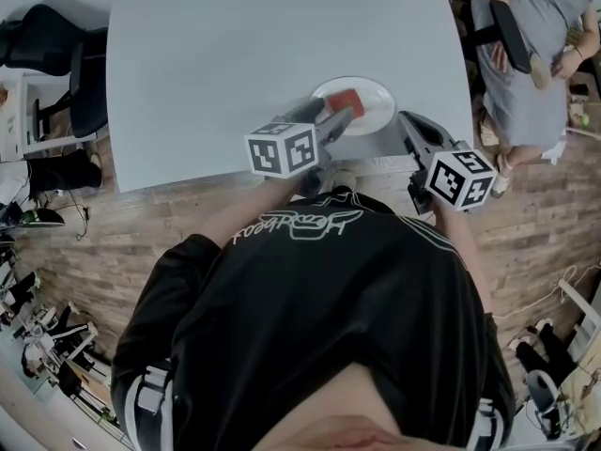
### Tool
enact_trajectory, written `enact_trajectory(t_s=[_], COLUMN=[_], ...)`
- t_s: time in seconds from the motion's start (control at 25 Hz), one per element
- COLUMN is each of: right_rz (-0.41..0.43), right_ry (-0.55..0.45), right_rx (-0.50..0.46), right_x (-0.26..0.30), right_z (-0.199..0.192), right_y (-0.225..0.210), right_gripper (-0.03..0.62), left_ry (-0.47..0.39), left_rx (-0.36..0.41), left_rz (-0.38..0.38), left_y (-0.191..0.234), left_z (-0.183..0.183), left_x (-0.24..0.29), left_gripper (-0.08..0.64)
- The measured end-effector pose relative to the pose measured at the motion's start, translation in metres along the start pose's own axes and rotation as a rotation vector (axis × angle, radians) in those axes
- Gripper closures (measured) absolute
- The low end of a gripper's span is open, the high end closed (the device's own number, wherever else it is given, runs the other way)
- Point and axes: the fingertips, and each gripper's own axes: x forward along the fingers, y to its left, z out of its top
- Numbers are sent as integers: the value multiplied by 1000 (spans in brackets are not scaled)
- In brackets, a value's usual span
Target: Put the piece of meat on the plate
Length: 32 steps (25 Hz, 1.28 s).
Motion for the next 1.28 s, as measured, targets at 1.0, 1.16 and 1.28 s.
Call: enact_trajectory(t_s=[1.0, 1.16, 1.28], right_rz=[177, 213, 228], right_ry=[-101, -96, -95], right_rx=[-99, -127, -151], right_x=[-88, -107, -127], right_z=[-12, -24, -36], right_y=[95, 112, 125], right_gripper=[581, 582, 582], left_ry=[-105, -137, -157], left_rx=[196, 201, 227], left_rz=[-244, -248, -251], left_y=[-129, -146, -162], left_z=[-42, -57, -72], left_x=[-108, -128, -144], left_gripper=[552, 552, 552])
